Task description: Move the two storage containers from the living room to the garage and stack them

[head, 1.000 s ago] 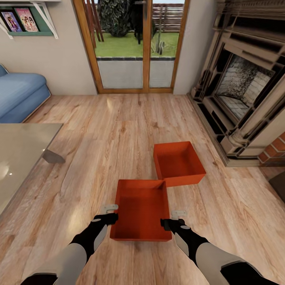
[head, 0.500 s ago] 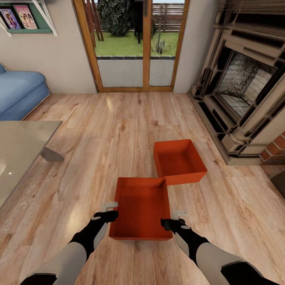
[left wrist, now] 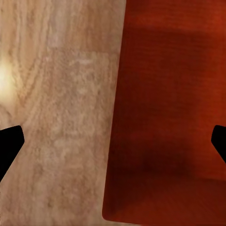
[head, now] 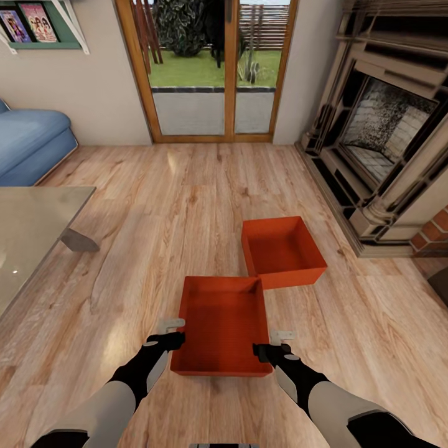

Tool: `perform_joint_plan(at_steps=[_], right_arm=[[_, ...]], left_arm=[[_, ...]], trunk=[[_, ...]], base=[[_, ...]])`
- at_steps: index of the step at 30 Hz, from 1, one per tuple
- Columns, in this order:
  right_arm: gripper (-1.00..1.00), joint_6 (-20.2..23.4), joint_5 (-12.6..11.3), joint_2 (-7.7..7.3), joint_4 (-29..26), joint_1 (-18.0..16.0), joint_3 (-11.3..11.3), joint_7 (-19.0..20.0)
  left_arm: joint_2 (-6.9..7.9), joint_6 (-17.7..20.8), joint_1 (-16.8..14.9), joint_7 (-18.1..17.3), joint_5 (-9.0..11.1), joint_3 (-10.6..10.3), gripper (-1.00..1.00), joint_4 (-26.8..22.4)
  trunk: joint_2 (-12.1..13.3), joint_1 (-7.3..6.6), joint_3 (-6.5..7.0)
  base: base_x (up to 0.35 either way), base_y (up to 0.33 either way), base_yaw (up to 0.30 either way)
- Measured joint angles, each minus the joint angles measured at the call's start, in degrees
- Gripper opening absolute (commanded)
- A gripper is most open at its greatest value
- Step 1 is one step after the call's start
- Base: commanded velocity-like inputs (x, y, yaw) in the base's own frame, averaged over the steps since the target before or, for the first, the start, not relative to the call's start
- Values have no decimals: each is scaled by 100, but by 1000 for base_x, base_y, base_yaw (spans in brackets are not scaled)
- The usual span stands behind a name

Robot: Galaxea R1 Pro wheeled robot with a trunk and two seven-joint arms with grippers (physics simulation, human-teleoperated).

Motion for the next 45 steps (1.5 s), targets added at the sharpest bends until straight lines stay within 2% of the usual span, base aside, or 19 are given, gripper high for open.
perform_joint_plan(at_steps=[20, 26, 30, 45], right_arm=[[100, -6, 31, 9, 0, 0, 14, -25], [100, -47, 24, -16, -3, 0, 2, -103], [100, -56, 23, -88, -8, 0, 2, -138], [100, -65, 19, -97, -9, 0, 2, -160]], left_arm=[[-22, 9, 0, -1, -4, -13, 100, 22], [-17, 9, 0, 1, -12, -16, 100, 41], [-9, 8, 0, 1, -3, -11, 100, 41], [0, 6, 0, 7, -45, -17, 100, 21]], trunk=[[0, 0, 0], [0, 0, 0], [0, 0, 0], [0, 0, 0]], base=[[0, 0, 0], [0, 0, 0], [0, 0, 0], [0, 0, 0]])
